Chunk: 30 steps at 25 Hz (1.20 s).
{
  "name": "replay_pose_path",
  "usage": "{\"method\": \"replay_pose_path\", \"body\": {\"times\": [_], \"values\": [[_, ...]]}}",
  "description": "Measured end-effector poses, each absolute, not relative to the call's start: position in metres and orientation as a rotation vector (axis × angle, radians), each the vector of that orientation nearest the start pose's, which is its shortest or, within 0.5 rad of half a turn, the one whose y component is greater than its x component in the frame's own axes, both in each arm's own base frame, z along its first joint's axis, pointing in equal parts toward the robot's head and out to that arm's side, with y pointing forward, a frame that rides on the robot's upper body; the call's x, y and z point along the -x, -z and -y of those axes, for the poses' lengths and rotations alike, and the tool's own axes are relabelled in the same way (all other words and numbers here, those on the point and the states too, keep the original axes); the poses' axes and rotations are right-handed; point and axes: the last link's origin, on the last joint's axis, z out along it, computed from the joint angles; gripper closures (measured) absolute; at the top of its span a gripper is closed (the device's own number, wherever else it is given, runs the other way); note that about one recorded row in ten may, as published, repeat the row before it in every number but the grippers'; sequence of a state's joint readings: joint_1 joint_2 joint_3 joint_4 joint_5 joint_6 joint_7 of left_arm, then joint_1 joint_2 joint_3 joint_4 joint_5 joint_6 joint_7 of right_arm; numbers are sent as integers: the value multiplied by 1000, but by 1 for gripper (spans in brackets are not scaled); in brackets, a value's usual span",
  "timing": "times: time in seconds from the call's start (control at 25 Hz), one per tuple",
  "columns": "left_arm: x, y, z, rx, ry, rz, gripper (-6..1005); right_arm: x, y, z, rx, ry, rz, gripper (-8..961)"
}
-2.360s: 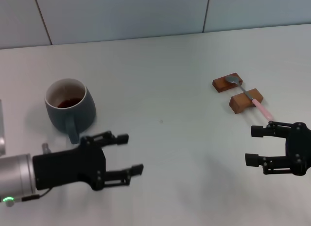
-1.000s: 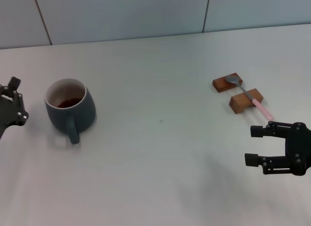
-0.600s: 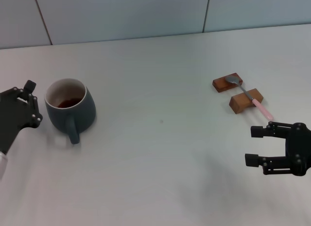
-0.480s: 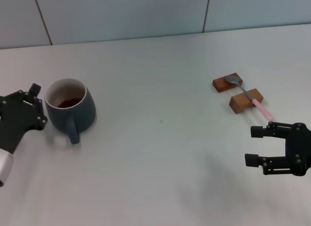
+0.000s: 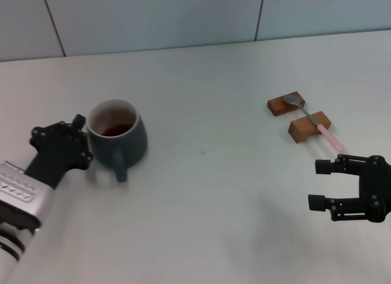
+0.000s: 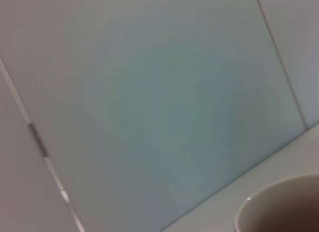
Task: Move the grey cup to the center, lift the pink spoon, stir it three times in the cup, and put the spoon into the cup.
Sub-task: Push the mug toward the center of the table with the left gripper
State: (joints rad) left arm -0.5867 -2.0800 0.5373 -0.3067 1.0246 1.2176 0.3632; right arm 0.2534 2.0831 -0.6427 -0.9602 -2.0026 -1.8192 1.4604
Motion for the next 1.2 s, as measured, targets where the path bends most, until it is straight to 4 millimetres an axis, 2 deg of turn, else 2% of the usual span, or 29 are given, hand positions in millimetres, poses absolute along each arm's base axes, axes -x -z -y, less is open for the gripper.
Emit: {"method": "replay_pose_path", "body": {"times": [0.48,0.8,0.92,1.12,1.16,1.2], "values": [[264,113,-302,2017,453,171,988,-304,-52,-250,2712,-667,-714,121],[244,129,-298,2102,507,149,985,-304,-52,-251,2714,-669,-713,121],[238,129,-296,2118,567,162,984,-304,-52,-251,2712,-667,-715,120],[239,124,-295,2140,632,169,981,-305,-52,-250,2709,-666,-717,120],[244,117,-293,2217,737,180,981,-305,-52,-250,2708,-664,-718,120],[245,114,-293,2243,765,184,981,-305,-52,-250,2708,-664,-718,120]]}}
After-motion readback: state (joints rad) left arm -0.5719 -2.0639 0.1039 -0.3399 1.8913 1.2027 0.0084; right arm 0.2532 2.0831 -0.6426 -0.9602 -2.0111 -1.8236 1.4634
